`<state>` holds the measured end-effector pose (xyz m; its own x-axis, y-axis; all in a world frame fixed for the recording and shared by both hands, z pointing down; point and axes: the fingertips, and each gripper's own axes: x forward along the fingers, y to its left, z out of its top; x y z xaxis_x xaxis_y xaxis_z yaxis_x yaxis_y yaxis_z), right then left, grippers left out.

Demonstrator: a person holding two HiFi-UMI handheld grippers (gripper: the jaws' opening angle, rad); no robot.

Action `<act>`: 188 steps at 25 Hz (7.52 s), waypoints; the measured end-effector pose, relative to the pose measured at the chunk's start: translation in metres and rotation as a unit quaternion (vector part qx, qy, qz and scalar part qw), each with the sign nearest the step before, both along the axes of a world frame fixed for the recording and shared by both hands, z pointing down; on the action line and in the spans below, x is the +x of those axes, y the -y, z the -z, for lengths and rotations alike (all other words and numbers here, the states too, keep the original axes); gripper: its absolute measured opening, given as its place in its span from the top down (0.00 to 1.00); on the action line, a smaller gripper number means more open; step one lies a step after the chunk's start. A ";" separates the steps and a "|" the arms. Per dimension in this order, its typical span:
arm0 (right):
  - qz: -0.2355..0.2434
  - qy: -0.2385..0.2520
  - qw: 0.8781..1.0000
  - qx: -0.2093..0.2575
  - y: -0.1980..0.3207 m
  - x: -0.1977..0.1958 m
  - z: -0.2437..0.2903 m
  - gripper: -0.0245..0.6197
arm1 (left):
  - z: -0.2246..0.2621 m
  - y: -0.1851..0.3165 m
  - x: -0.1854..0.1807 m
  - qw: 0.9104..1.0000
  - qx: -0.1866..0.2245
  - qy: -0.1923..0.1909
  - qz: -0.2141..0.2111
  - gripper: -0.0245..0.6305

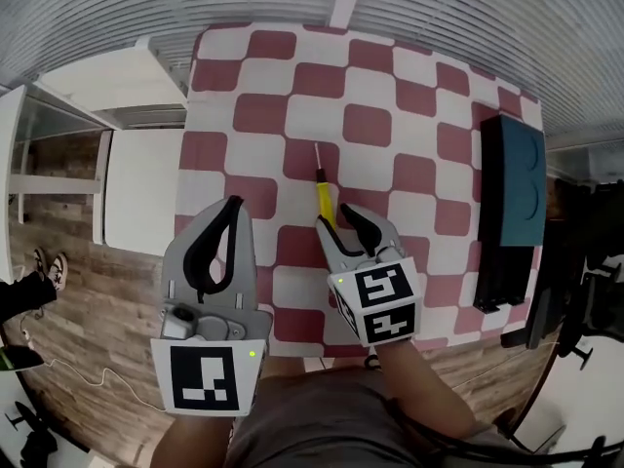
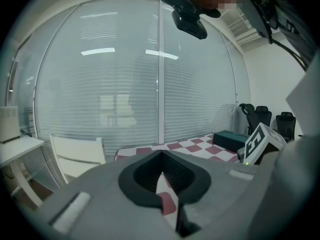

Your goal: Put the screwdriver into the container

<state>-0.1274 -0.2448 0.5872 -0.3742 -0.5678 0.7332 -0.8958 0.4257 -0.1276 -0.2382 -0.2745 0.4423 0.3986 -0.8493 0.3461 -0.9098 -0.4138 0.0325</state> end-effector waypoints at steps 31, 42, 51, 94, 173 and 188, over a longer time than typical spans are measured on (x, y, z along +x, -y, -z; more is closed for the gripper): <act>0.052 0.069 0.979 0.183 -0.002 -0.009 0.169 0.81 | 0.094 -0.051 0.003 0.991 0.116 0.001 0.062 0.96; 0.095 0.130 0.935 0.316 -0.047 0.036 0.329 0.81 | 0.181 -0.098 0.059 0.970 0.231 0.024 0.077 0.96; 0.117 0.131 0.927 0.330 -0.087 0.076 0.344 0.81 | 0.203 -0.139 0.106 0.964 0.252 0.034 0.081 0.96; -0.098 0.032 0.937 0.335 -0.159 0.245 0.318 0.81 | 0.181 -0.169 0.257 0.963 0.231 -0.047 -0.129 0.96; -0.056 0.060 0.983 0.167 -0.158 0.340 0.153 0.87 | 0.108 -0.157 0.346 0.987 0.130 -0.002 -0.092 0.96; -0.013 0.089 0.908 0.409 -0.137 0.266 0.348 0.92 | 0.233 -0.164 0.292 0.965 0.256 -0.022 -0.050 0.96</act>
<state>0.1388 -0.1082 0.2387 -0.4246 -0.9054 -0.0083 -0.9030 0.4227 0.0771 0.0541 -0.1109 0.2089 0.4920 -0.8610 -0.1288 -0.8671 -0.4712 -0.1617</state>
